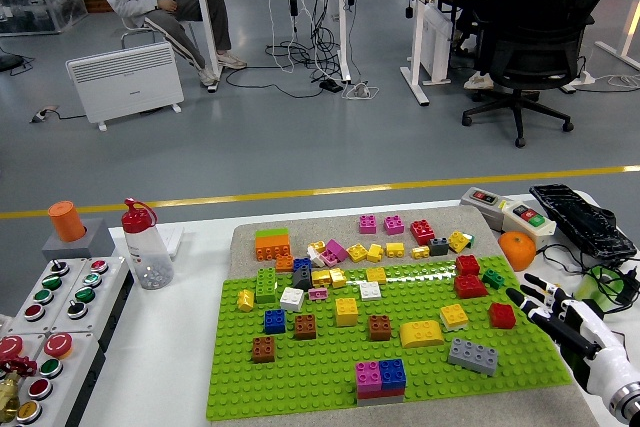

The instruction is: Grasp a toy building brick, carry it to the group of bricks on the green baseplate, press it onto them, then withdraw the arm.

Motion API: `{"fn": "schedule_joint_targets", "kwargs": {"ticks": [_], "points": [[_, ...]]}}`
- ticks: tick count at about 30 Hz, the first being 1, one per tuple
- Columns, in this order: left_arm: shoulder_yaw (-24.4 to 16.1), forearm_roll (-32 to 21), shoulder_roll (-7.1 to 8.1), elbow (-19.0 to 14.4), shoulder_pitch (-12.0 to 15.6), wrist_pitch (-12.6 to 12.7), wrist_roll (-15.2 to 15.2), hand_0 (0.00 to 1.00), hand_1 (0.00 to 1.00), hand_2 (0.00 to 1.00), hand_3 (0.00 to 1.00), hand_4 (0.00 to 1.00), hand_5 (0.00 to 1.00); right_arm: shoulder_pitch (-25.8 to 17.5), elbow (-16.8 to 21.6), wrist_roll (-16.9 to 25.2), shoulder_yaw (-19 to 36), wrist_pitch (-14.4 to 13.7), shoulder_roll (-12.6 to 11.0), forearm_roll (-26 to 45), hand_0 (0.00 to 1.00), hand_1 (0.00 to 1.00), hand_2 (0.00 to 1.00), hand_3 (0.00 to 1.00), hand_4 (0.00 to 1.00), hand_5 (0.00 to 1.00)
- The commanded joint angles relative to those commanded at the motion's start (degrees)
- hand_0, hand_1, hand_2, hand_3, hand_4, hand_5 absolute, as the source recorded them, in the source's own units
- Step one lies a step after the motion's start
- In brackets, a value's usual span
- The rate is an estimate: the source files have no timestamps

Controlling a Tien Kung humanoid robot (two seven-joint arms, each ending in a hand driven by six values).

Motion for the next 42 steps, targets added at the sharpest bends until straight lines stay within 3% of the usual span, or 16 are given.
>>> {"fn": "schedule_joint_targets", "kwargs": {"ticks": [3,14,15,20,21,26,27,32,33,34,42], "points": [[0.0,0.0,0.02,0.0,0.0,0.0,0.0,0.655,0.682,0.709,0.579,0.3,0.998,0.1,0.2,-0.5,-0.5,-0.1,-0.3,-3.7,0.958,0.888,0.884,0.88,0.889,0.415],[-0.3,0.2,0.1,0.0,-0.1,0.0,0.1,0.656,0.681,0.709,0.579,0.3,0.998,0.9,1.6,-1.6,-5.9,0.4,-1.9,-27.7,0.931,0.87,0.866,0.87,0.881,0.4],[-0.3,0.2,0.1,0.0,-0.1,0.0,0.1,0.656,0.681,0.709,0.579,0.301,0.998,1.0,1.7,-1.7,-6.3,0.5,-2.0,-29.8,0.9,0.85,0.864,0.89,0.843,0.323],[-0.3,0.2,0.08,0.0,0.0,0.0,0.1,0.656,0.681,0.709,0.579,0.301,0.998,2.2,2.4,-3.4,-9.2,2.2,-2.4,-40.8,0.9,0.85,0.864,0.89,0.843,0.323],[-0.3,0.2,0.08,0.0,0.0,0.0,0.1,0.656,0.681,0.709,0.578,0.301,0.998,2.3,2.5,-3.5,-9.4,2.3,-2.5,-41.8,0.858,0.819,0.835,0.864,0.832,0.289],[-0.5,0.3,0.12,0.0,0.0,0.1,0.1,0.656,0.681,0.709,0.578,0.301,0.998,3.3,2.4,-5.0,-11.7,3.1,-2.2,-50.2,0.858,0.819,0.835,0.864,0.832,0.289],[-0.5,0.3,0.13,0.0,0.0,0.1,0.1,0.657,0.681,0.709,0.578,0.301,0.998,3.6,2.3,-5.4,-12.1,3.3,-2.1,-51.8,0.79,0.77,0.764,0.804,0.846,0.323],[-0.5,0.2,0.15,0.0,0.0,0.1,0.1,0.657,0.681,0.709,0.578,0.301,0.998,5.1,1.2,-6.7,-13.9,4.3,-2.0,-57.4,0.79,0.77,0.764,0.804,0.846,0.323],[-0.5,0.2,0.15,0.0,0.0,0.1,0.1,0.657,0.681,0.709,0.578,0.301,0.998,5.3,1.1,-6.8,-14.1,4.4,-2.0,-57.9,0.79,0.77,0.764,0.804,0.846,0.323],[-0.5,0.2,0.15,0.0,0.0,0.1,0.1,0.657,0.681,0.709,0.578,0.301,0.998,5.6,0.7,-7.0,-14.4,4.5,-2.0,-58.3,0.724,0.724,0.708,0.776,0.831,0.301],[-0.4,0.0,0.13,0.0,0.0,0.1,0.1,0.657,0.681,0.709,0.578,0.303,0.998,7.5,-2.0,-8.3,-16.1,6.0,-1.7,-60.1,0.714,0.712,0.696,0.769,0.829,0.3]]}}
